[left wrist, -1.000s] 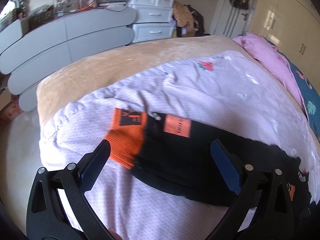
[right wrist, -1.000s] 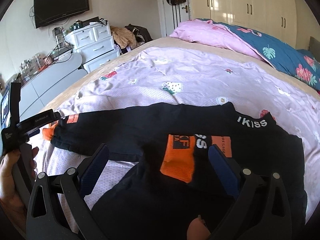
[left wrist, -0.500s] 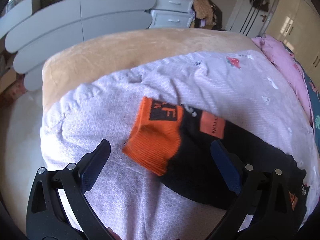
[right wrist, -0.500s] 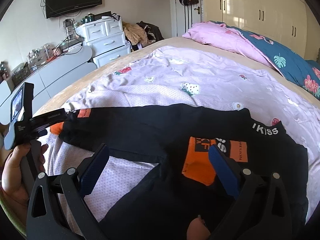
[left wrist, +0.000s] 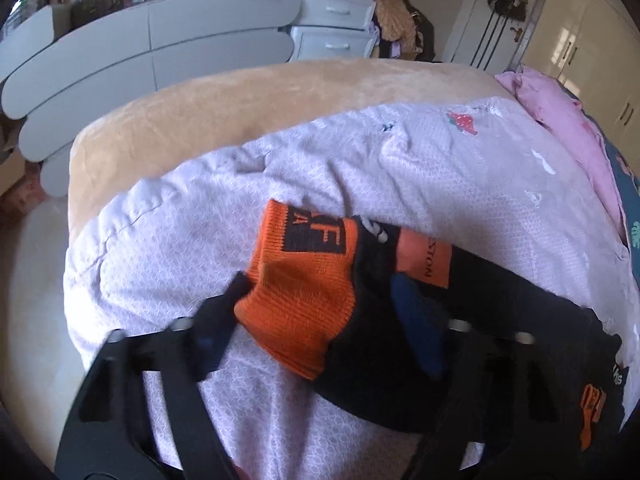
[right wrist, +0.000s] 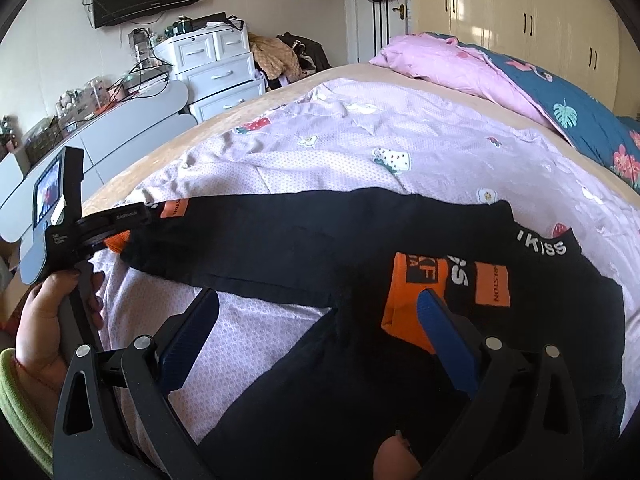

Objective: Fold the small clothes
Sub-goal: 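Grasp the orange sleeve cuff with the left gripper and lift it, then carry the sleeve across the shirt body with the left gripper and lay it down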

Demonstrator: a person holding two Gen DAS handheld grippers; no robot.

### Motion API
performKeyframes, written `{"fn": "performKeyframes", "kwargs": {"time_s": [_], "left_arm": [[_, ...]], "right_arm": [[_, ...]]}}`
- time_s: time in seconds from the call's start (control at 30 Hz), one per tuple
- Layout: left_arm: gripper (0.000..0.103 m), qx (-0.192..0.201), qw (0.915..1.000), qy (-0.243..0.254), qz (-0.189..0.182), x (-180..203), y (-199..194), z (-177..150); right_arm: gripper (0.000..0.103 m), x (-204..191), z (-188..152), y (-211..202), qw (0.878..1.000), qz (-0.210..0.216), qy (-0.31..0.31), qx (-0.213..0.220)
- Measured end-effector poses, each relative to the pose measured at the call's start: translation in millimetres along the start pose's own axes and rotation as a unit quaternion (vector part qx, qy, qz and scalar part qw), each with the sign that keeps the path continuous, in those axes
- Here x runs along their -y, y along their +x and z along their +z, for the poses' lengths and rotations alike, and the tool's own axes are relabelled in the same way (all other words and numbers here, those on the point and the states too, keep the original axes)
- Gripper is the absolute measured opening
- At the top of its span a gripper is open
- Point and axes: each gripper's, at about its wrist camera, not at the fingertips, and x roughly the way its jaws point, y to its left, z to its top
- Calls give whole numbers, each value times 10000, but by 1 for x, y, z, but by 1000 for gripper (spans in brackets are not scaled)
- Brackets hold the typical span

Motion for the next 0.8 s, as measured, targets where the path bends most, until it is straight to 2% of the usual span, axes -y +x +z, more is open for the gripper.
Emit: {"fn": "performKeyframes", "kwargs": {"time_s": [0.03, 0.13, 0.27, 0.5, 0.67, 0.8], "left_arm": [[41, -5, 10000, 4, -93, 1, 0, 0], [12, 26, 9994, 32, -332, 2, -3, 1], [8, 206, 9970, 157, -725, 9, -17, 6], [7, 682, 9870, 168, -1446, 19, -60, 14], [7, 963, 9726, 329, -2089, 45, -90, 13], [7, 961, 9622, 499, -2499, 65, -103, 8]], "right_arm": [[99, 2, -2, 0, 10000, -1, 32, -17], [99, 6, -5, -1, 9999, -44, 106, -56], [99, 15, -9, -3, 9996, -109, 247, -56], [99, 34, -13, -8, 9985, -272, 479, -38], [99, 51, -15, -14, 9960, -361, 818, 44], [99, 64, -17, -18, 9939, -412, 1023, 54]]}}
